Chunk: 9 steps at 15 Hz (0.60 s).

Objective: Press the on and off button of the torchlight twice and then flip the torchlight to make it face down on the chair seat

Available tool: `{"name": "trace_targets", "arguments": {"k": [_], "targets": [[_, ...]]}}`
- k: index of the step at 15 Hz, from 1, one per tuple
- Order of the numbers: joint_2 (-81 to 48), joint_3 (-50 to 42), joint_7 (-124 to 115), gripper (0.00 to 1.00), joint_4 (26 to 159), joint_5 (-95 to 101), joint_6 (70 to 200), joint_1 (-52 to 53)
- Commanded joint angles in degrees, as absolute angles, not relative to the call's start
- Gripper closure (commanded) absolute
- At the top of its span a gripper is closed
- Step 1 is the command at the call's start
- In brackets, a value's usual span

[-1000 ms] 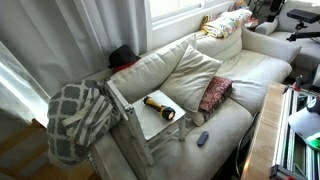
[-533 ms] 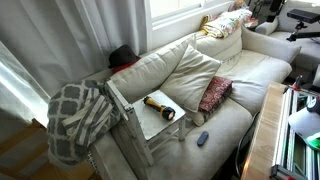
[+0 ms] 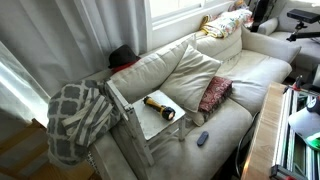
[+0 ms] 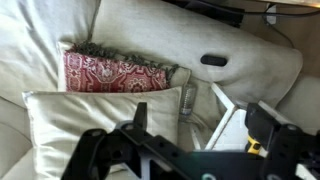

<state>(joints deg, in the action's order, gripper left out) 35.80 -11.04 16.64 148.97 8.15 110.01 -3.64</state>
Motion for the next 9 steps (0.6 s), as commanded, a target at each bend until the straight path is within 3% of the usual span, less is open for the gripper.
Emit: {"name": "trace_targets", "arguments": {"k": [1,9], "targets": [[24.68,-7.22,19.58,0.00,145.93,3.16,115.23,3.85],[2.11,4.95,11.89,0.00,136.05,4.59,134.14,8.76]]}}
